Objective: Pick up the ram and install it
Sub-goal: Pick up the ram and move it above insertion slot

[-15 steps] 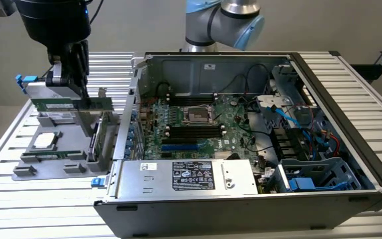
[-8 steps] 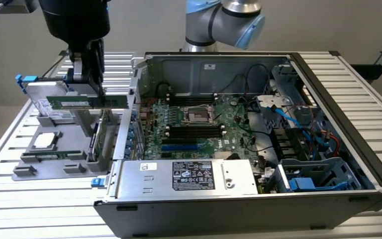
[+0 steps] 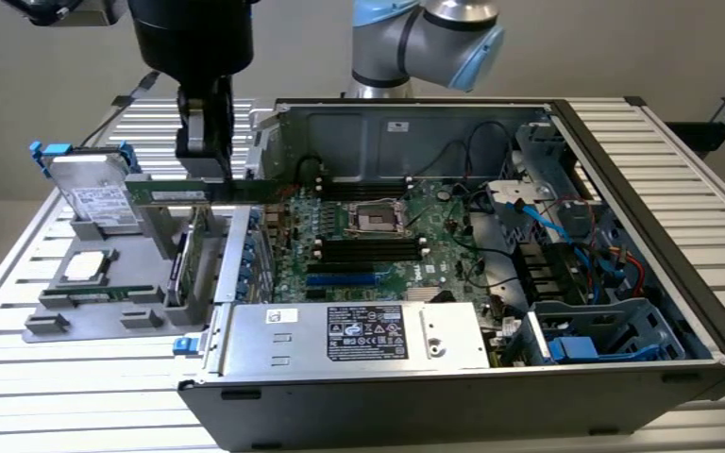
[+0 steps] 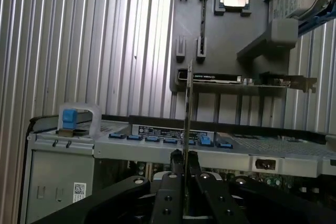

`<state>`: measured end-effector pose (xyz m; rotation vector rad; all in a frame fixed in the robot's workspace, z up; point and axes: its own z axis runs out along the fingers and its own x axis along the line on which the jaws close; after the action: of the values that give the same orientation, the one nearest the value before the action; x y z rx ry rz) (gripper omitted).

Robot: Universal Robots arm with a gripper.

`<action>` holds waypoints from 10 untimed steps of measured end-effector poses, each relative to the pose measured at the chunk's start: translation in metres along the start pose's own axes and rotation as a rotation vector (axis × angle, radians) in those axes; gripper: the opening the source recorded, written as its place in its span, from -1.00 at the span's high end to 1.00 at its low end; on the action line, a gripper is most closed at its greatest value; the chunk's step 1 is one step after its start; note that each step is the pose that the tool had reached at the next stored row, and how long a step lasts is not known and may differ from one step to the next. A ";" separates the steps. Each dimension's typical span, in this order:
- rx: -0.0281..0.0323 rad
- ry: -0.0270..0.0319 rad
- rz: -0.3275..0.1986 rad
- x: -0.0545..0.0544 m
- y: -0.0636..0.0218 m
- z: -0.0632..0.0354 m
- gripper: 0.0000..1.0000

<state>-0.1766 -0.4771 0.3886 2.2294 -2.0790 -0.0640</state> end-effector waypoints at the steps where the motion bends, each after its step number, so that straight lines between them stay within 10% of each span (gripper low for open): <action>1: -0.0021 -0.0003 0.000 0.000 -0.0044 -0.0004 0.73; 10: -0.0033 -0.0018 -0.002 0.003 -0.0449 -0.0042 0.73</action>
<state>-0.1314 -0.4771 0.3886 2.2306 -2.0759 -0.0695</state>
